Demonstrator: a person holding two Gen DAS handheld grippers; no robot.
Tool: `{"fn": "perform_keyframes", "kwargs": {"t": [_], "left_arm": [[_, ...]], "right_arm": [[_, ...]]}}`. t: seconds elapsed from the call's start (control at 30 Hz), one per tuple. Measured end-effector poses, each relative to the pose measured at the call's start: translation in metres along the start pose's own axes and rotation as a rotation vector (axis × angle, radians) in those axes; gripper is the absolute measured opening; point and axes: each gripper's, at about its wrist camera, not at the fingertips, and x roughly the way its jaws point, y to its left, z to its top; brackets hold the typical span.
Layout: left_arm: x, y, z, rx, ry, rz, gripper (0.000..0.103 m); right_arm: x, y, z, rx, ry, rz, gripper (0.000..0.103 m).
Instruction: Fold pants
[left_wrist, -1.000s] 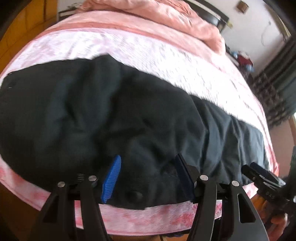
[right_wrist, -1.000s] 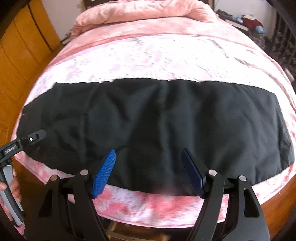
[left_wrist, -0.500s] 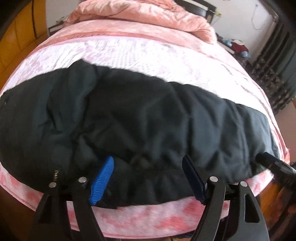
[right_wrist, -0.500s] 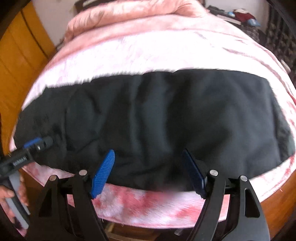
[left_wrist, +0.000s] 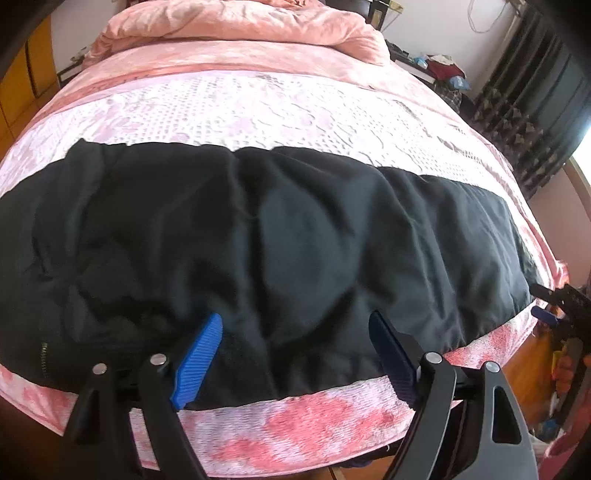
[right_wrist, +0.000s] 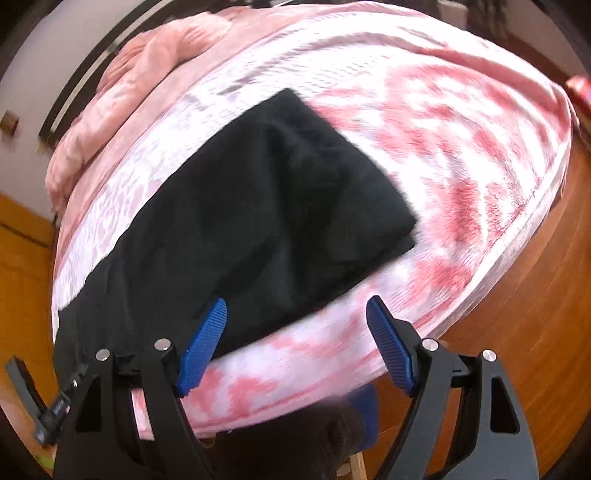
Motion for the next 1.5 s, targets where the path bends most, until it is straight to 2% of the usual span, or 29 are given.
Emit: {"fn": "perform_keyframes", "kwargs": {"t": [0.2, 0.3, 0.37, 0.43, 0.57, 0.67, 0.77, 0.83, 0.87, 0.93, 0.97, 1.03, 1.17, 1.3, 1.5], "left_arm": [[0.016, -0.005, 0.003, -0.006, 0.029, 0.017, 0.085], [0.019, -0.002, 0.002, -0.006, 0.033, 0.022, 0.086], [0.021, -0.003, 0.001, 0.002, 0.036, 0.029, 0.088], [0.02, -0.005, 0.001, 0.004, 0.034, 0.037, 0.088], [0.015, -0.01, 0.005, -0.006, 0.009, 0.009, 0.088], [0.008, -0.012, 0.006, -0.001, -0.014, 0.001, 0.088], [0.0, -0.011, 0.008, -0.003, -0.063, 0.015, 0.088], [0.005, -0.008, 0.008, -0.002, -0.056, 0.03, 0.088], [0.016, -0.005, 0.006, -0.012, -0.013, 0.039, 0.088], [0.034, 0.003, 0.002, -0.03, 0.041, 0.023, 0.088], [0.04, 0.003, 0.0, -0.008, 0.035, 0.03, 0.088], [0.039, 0.002, 0.0, 0.002, 0.037, 0.029, 0.089], [0.022, 0.019, 0.009, -0.11, 0.024, -0.053, 0.086], [-0.012, 0.034, 0.012, -0.126, -0.06, -0.054, 0.086], [-0.058, 0.062, 0.006, -0.13, -0.151, 0.005, 0.087]], "right_arm": [[0.019, -0.011, 0.015, 0.036, 0.0, 0.028, 0.075], [0.015, -0.011, 0.021, 0.042, -0.036, 0.037, 0.055], [0.009, -0.013, 0.023, 0.035, -0.069, 0.08, 0.029], [0.005, -0.017, 0.026, 0.029, -0.08, 0.14, 0.023], [-0.001, -0.012, 0.026, 0.003, -0.098, 0.16, 0.014], [-0.022, -0.009, 0.037, 0.014, -0.148, 0.242, 0.012], [-0.05, -0.002, 0.043, -0.008, -0.223, 0.253, 0.011], [-0.054, -0.003, 0.044, -0.011, -0.248, 0.189, 0.011], [-0.047, -0.005, 0.046, -0.005, -0.237, 0.143, 0.011], [-0.02, -0.015, 0.044, 0.006, -0.158, 0.047, 0.011], [-0.007, -0.02, 0.042, 0.016, -0.122, 0.013, 0.011], [0.007, -0.028, 0.035, 0.046, -0.095, 0.002, 0.011], [-0.016, -0.016, 0.034, 0.03, -0.159, 0.033, 0.011], [-0.059, 0.024, 0.034, -0.054, -0.246, 0.099, 0.011], [-0.104, 0.124, 0.023, -0.289, -0.338, 0.213, 0.011]]}}
